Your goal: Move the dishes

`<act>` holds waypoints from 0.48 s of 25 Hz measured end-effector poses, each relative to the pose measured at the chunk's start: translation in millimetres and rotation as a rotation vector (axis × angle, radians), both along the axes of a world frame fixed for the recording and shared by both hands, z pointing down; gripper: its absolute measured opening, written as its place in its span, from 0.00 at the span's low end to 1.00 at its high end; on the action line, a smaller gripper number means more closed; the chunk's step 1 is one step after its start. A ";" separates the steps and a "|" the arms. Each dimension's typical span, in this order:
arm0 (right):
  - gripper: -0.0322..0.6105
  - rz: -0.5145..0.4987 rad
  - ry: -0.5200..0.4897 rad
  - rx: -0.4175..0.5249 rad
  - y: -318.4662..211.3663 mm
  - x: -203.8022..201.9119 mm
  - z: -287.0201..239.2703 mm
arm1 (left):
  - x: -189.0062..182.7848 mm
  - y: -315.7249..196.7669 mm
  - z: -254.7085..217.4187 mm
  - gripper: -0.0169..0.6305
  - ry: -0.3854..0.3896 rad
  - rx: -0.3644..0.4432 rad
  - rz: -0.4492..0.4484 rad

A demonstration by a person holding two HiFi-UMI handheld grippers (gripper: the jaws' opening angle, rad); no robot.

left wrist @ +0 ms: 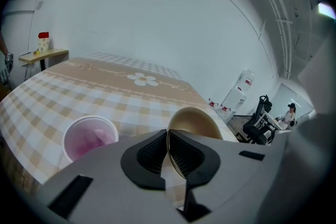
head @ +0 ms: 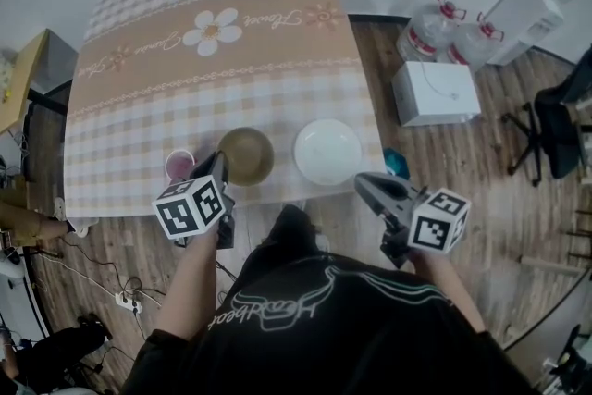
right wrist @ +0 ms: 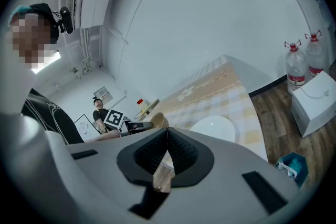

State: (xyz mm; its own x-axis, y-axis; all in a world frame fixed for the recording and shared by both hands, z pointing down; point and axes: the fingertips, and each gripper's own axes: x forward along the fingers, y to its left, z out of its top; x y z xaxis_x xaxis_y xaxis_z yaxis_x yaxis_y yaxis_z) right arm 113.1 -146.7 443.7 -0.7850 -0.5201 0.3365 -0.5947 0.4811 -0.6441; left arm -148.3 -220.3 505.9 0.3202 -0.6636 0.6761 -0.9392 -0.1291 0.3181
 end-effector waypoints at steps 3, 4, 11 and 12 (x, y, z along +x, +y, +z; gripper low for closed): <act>0.07 -0.004 0.005 -0.003 -2.0 -2.7 0.6 | -7.4 2.2 10.0 0.05 -0.008 -0.025 -0.014; 0.07 -0.007 0.006 -0.003 -3.1 -4.5 1.2 | -8.6 2.4 13.0 0.05 -0.009 -0.033 -0.015; 0.07 -0.032 0.007 -0.017 -7.3 -18.2 5.8 | -5.1 5.3 34.4 0.05 -0.014 -0.104 0.014; 0.07 -0.034 0.008 -0.016 -8.0 -19.1 5.6 | -3.5 4.9 35.4 0.05 -0.014 -0.109 0.019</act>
State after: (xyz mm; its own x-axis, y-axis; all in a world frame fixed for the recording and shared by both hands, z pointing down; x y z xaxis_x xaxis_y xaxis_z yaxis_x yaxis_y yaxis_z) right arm 93.9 -154.8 449.3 -0.7997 -0.4875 0.3505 -0.5830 0.4908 -0.6475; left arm -151.8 -215.5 541.4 0.3222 -0.5802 0.7481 -0.9413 -0.1122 0.3184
